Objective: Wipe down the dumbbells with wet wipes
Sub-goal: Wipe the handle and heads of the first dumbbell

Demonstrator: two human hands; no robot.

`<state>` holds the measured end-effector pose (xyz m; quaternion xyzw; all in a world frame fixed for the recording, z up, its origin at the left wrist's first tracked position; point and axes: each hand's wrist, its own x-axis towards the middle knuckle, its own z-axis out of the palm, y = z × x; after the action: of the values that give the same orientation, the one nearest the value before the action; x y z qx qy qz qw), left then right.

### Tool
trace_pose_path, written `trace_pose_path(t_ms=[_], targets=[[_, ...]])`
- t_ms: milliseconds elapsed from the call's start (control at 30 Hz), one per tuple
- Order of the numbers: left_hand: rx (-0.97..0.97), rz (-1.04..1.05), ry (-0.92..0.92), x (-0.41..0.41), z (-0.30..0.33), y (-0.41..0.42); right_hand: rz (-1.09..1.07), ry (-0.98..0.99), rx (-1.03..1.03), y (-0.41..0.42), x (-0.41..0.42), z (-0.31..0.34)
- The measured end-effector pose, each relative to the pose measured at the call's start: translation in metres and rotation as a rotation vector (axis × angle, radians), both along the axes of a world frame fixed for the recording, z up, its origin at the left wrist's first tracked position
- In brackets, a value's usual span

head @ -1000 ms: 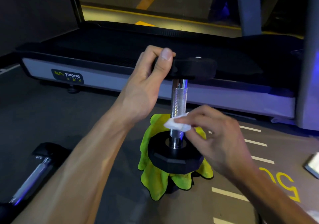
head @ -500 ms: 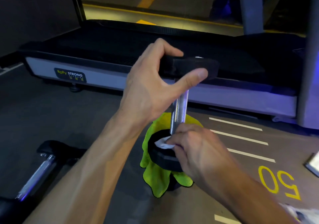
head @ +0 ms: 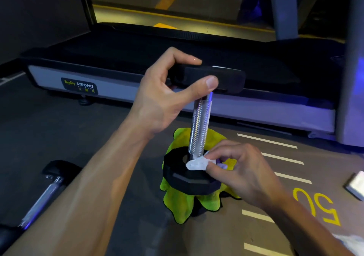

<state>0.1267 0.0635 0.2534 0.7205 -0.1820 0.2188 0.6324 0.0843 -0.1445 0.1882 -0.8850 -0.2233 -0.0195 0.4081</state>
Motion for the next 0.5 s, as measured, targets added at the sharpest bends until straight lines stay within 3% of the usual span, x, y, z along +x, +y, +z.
trace_pose_path(t_ms=[100, 200, 300, 367, 500], targets=[[-0.008, -0.02, -0.008, 0.002, -0.001, -0.001, 0.012, -0.09, 0.062, 0.006, 0.009, 0.013], [0.007, -0.025, -0.008, 0.003, -0.002, 0.0, -0.171, -0.409, 0.211, 0.01, 0.016, 0.032], [0.001, -0.002, -0.01, 0.005, -0.003, 0.001, -0.182, -0.643, -0.001, 0.019, 0.01, 0.02], [-0.01, 0.009, -0.013, 0.006, -0.003, 0.002, -0.049, -0.578, -0.128, 0.018, 0.003, -0.002], [-0.011, 0.008, -0.005, 0.007, -0.003, 0.002, 0.064, -0.313, -0.121, 0.01, 0.006, -0.006]])
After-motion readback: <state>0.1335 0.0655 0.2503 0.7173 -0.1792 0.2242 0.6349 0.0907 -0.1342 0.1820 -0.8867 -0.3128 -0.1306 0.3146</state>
